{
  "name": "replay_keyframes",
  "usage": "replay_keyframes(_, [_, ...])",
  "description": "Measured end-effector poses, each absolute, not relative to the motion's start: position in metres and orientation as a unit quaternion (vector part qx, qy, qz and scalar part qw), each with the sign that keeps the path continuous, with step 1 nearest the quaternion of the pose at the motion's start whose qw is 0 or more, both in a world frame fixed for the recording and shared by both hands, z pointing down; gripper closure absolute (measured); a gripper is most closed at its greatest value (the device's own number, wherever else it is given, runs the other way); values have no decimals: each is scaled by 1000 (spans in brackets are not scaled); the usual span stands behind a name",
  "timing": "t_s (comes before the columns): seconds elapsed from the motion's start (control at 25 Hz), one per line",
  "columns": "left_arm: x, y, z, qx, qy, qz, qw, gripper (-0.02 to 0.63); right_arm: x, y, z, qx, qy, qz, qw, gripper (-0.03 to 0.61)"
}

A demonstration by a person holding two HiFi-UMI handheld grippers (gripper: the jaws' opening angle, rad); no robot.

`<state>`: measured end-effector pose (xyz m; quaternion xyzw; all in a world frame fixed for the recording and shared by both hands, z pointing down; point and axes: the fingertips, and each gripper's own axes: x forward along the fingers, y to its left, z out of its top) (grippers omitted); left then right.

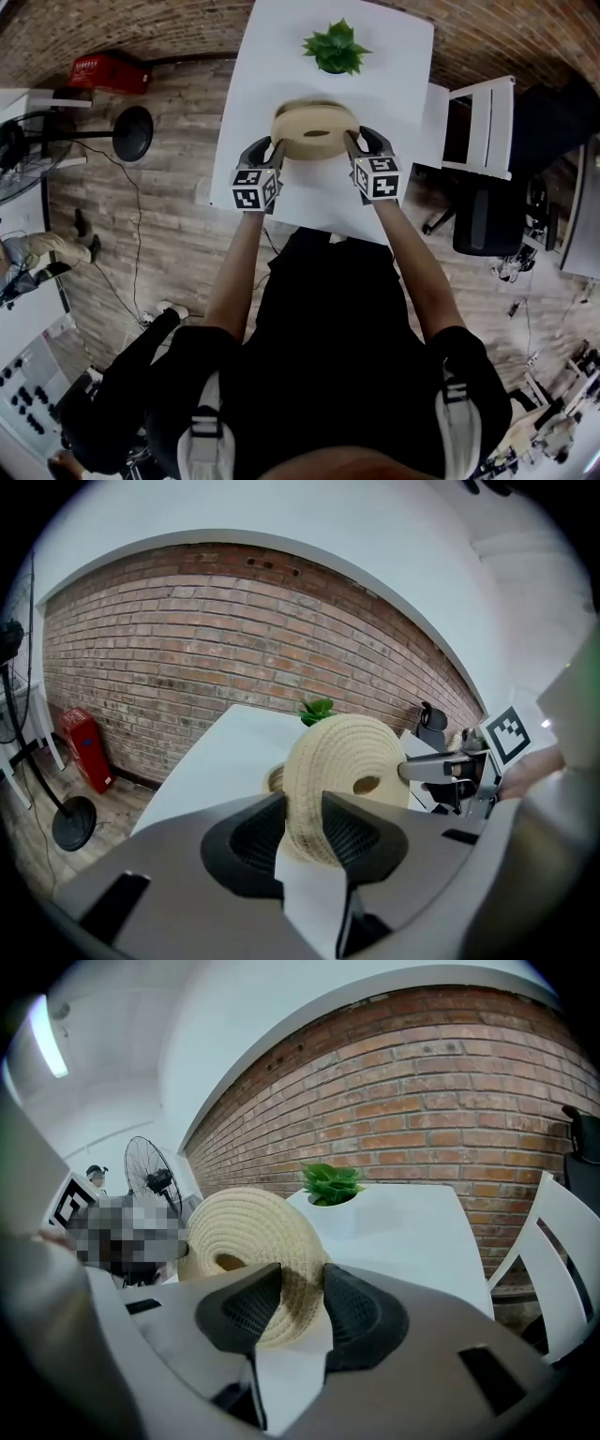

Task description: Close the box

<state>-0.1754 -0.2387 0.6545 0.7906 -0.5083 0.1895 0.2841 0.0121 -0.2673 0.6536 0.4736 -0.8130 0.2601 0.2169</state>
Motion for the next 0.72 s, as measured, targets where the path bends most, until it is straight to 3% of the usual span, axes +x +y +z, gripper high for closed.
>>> replay_keyframes(0.72, [-180, -278, 680, 783, -499, 190, 318, 480, 7, -297, 675, 467, -805, 283, 233, 440])
